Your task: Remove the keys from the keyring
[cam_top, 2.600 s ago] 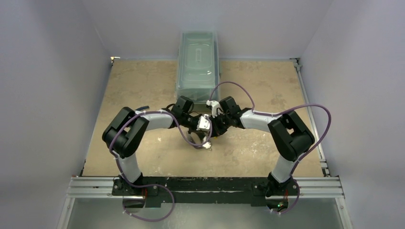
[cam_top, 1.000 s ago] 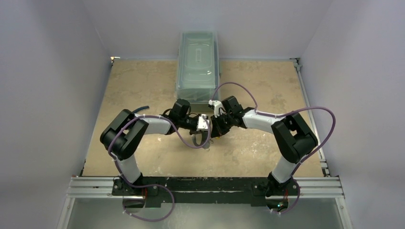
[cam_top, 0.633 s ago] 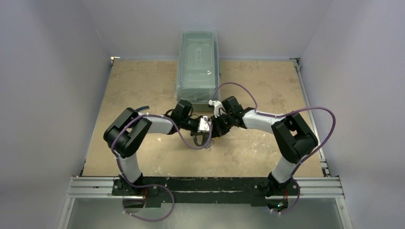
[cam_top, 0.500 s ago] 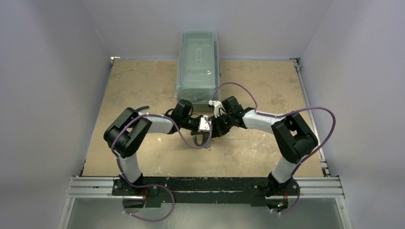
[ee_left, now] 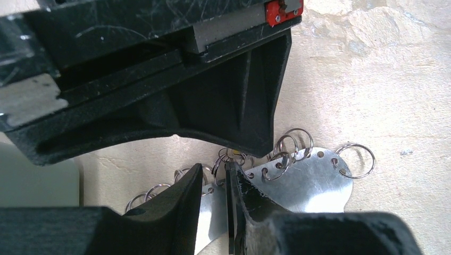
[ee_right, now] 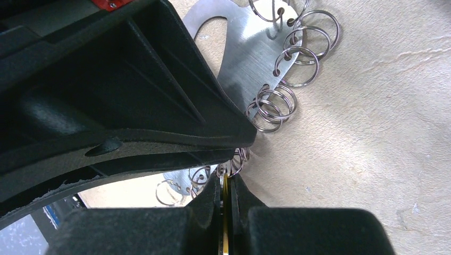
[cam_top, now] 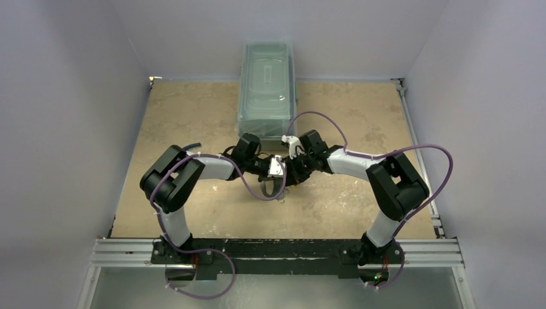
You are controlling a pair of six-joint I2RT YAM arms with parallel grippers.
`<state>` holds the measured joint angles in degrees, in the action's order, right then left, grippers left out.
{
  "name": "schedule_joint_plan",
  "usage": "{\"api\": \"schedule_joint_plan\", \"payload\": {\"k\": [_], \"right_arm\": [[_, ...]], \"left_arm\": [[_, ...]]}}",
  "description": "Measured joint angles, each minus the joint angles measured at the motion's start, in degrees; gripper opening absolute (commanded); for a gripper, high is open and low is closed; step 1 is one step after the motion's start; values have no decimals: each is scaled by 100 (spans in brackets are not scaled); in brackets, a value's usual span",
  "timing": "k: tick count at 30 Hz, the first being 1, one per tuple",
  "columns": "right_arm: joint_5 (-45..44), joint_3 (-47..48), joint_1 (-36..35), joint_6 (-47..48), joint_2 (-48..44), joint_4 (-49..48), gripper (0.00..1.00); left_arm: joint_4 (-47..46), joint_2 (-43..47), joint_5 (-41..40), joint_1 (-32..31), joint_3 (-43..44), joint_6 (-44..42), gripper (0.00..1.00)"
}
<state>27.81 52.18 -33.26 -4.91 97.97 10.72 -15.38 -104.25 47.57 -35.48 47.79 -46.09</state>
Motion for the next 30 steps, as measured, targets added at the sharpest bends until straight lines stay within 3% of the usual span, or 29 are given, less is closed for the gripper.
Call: {"api": "schedule_joint_plan", "payload": {"k": [17, 30], "right_arm": [[2, -122, 0, 2, -173, -7, 0], [17, -122, 0, 2, -173, -9, 0]], "left_arm": [[46, 221, 48, 9, 0, 0, 22], [240, -188, 44, -70, 247, -186, 21]]}}
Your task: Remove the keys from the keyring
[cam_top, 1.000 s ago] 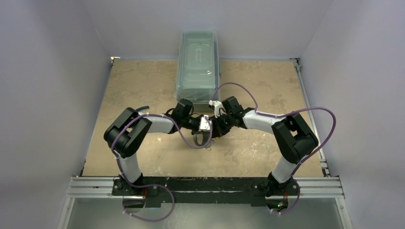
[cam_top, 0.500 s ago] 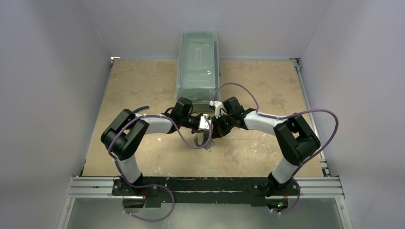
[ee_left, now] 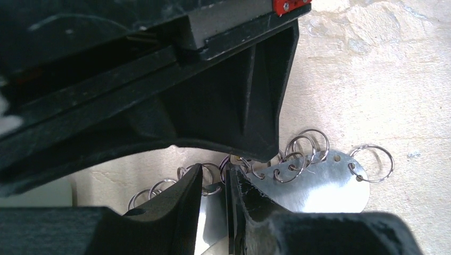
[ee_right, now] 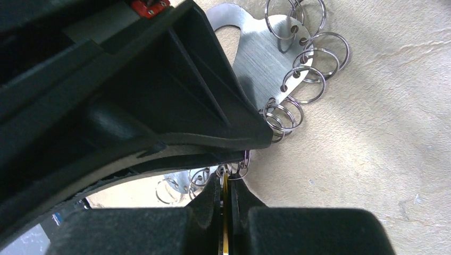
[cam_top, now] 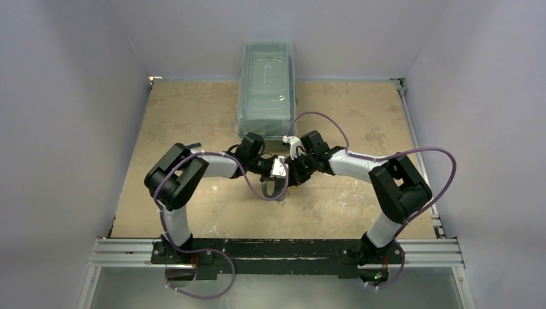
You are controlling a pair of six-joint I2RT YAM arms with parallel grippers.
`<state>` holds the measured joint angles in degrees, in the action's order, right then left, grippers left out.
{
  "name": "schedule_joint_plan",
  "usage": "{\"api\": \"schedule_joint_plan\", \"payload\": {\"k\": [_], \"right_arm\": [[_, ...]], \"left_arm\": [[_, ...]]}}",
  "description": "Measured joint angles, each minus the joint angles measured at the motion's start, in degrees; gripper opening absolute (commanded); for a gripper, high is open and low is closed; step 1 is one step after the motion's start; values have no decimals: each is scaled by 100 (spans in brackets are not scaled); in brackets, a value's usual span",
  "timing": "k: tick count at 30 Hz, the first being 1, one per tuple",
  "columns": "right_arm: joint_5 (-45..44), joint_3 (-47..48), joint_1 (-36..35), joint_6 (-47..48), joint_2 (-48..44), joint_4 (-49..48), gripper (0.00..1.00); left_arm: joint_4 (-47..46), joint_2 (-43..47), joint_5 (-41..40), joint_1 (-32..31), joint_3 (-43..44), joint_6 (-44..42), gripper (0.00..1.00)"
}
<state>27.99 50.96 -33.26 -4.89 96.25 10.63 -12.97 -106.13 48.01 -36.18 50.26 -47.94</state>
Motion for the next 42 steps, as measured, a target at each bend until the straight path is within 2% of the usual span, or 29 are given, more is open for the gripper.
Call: {"api": "schedule_joint_plan", "payload": {"k": [4, 8, 14, 20, 33, 37, 42], "right_arm": [[0, -4, 0, 0, 0, 2, 0], [-4, -15, 2, 2, 0, 0, 0], [-4, -31, 33, -2, -15, 0, 0], [17, -109, 142, -76, -85, -48, 0], [155, -111, 332, -334, 144, -306, 0], [166, -111, 332, -367, 166, -343, 0], [177, -111, 332, -374, 166, -378, 0]], "left_arm": [[271, -120, 0, -59, 166, -254, 17], [737, -205, -2, -70, 424, -522, 1], [710, -168, -72, -57, 374, -380, 0], [-538, 271, -273, 55, -455, 881, 0], [-3552, 280, -1451, 81, -1493, 4782, 0], [-4024, 269, -1720, 79, -1766, 5460, 0], [-4328, 223, -1902, 79, -1932, 5906, 0]]}}
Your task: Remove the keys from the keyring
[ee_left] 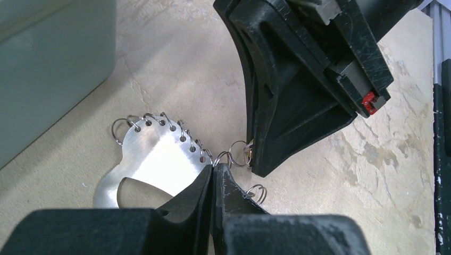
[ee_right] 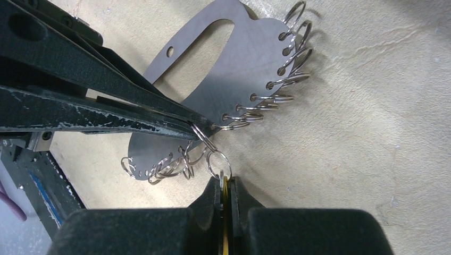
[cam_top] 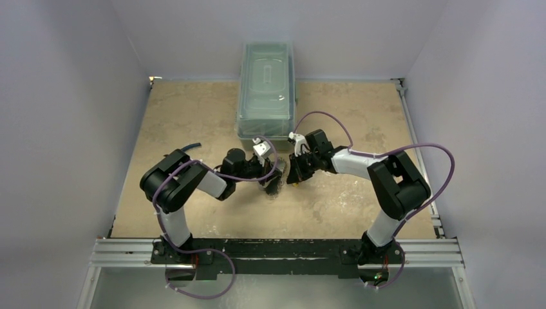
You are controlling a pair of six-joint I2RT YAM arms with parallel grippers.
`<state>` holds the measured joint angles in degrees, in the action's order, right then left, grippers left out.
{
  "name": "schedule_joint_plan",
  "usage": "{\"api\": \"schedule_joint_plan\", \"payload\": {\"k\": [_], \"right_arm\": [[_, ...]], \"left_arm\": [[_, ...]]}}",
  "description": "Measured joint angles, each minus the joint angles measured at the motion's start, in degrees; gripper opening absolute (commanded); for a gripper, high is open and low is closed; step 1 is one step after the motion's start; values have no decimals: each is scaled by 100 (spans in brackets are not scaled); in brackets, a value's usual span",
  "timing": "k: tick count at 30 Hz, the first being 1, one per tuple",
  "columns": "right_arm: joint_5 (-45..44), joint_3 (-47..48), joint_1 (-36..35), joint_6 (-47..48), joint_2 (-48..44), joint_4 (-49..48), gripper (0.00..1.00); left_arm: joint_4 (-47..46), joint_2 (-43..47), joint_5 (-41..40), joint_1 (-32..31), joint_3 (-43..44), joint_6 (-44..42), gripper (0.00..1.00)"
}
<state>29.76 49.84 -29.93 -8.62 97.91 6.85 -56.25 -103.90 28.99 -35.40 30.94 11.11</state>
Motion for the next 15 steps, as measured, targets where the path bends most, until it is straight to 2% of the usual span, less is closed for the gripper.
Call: {"api": "schedule_joint_plan", "payload": {"k": [6, 8, 15], "right_arm": [[0, 0, 0, 2, 4, -4, 0], [2, 0, 0, 7, 9, -4, 0], [-2, 2, 2, 33, 46, 63, 0]], "left_arm": [[-116, -46, -28, 0, -55, 72, 0], [-114, -46, -4, 0, -59, -7, 4], [33, 103, 138, 17, -181, -752, 6]]}}
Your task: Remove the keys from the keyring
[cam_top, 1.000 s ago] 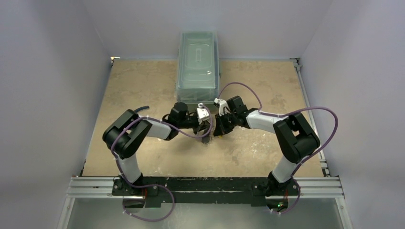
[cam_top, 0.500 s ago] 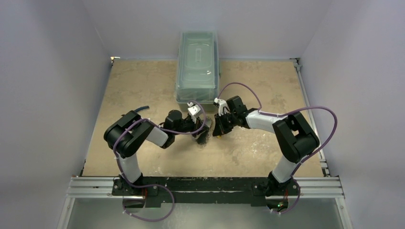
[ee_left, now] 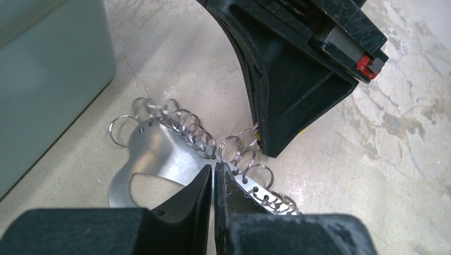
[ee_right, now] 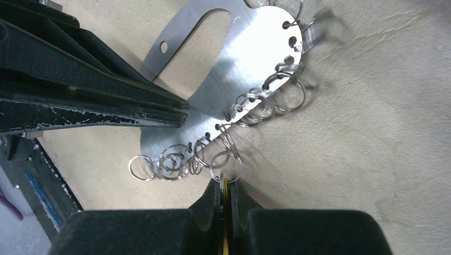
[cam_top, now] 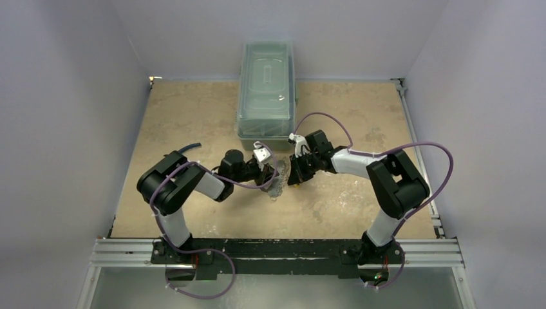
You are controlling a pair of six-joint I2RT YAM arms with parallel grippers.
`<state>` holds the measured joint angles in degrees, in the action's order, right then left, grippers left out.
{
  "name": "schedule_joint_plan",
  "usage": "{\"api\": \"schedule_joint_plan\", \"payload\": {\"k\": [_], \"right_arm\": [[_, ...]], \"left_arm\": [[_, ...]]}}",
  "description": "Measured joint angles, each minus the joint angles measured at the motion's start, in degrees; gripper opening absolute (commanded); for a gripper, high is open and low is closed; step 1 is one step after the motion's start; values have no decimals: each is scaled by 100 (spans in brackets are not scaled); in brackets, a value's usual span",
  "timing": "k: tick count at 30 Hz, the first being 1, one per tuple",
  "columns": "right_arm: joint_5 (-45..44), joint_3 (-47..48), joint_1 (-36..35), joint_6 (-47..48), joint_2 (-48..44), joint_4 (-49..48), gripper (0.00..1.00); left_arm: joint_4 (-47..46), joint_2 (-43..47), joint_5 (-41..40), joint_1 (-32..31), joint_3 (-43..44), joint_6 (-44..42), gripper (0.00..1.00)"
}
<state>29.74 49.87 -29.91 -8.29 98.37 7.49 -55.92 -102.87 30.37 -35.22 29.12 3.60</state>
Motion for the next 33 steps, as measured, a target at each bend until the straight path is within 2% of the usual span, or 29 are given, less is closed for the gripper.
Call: {"api": "schedule_joint_plan", "payload": {"k": [6, 12, 24, 33], "right_arm": [[26, 2, 9, -2, 26, 42, 0], [28, 2, 9, 2, 26, 44, 0], [2, 2, 11, 83, -4, 52, 0], [-7, -2, 9, 192, -133, 46, 0]], "left_arm": [[295, 101, 175, 33, 13, -739, 20], [1589, 297, 656, 35, 581, -2033, 29], [4839, 31, 1513, 33, 2433, -5226, 32], [6310, -546, 1808, 33, 3062, -6559, 32]]}}
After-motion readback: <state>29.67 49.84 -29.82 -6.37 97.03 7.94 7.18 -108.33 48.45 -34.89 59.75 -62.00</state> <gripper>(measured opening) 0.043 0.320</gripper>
